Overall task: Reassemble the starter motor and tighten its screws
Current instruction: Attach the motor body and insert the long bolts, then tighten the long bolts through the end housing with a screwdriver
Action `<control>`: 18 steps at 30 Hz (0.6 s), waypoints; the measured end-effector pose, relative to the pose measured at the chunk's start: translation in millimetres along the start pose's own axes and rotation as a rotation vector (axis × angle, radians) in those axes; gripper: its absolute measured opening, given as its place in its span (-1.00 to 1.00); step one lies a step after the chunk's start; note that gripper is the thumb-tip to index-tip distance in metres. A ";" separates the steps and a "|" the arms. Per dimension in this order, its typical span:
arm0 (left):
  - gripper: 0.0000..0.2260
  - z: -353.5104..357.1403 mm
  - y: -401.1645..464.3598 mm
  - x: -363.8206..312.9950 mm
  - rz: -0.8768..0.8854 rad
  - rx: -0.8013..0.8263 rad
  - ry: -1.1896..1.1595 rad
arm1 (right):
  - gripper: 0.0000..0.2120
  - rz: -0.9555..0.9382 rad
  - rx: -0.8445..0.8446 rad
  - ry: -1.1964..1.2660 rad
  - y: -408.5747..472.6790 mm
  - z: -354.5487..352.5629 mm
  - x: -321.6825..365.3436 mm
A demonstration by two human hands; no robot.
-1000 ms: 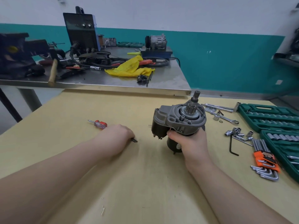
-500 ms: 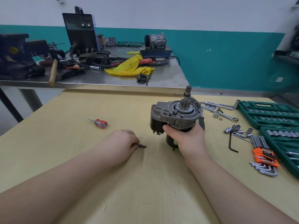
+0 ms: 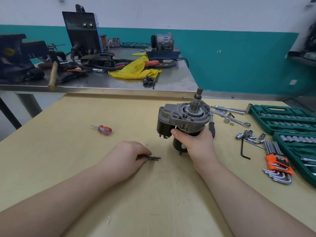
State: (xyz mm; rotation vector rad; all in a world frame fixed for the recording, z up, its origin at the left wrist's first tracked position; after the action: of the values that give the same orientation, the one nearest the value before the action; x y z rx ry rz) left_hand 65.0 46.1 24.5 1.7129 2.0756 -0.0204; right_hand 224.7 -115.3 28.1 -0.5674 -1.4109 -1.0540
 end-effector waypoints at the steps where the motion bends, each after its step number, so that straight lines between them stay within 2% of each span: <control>1: -0.87 1.3 -1.1 -4.4 0.016 -0.003 -0.014 | -0.58 0.000 0.004 -0.001 0.4 -0.2 -1.0; 7: -0.87 6.3 0.2 -24.9 0.110 -0.004 -0.008 | -0.57 -0.002 0.023 -0.001 1.7 -0.5 -2.8; 10: -0.87 6.7 2.8 -25.1 0.093 0.008 -0.010 | -0.54 -0.010 0.032 0.008 1.4 0.8 -0.6; 14: -0.88 8.1 2.9 -11.1 -0.026 0.018 -0.134 | -0.56 -0.012 0.047 -0.006 2.2 2.8 -0.5; 18: -0.86 8.4 9.3 19.0 -0.309 -0.031 -0.456 | -0.57 0.015 0.063 -0.040 4.4 10.2 -1.8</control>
State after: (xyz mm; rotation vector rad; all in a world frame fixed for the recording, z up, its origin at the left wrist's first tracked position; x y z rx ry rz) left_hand 73.9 63.4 12.9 1.2109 1.9494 -0.4296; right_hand 223.5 -104.1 28.9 -0.5552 -1.4678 -0.9881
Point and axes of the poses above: each hand's wrist, its own y-axis towards the middle knuckle, its own z-axis out of the palm, x = y × z, the point moved 9 cm from there along y, towards the middle knuckle, and after that the axes turned 3 degrees about y, right-handed, at the moved point
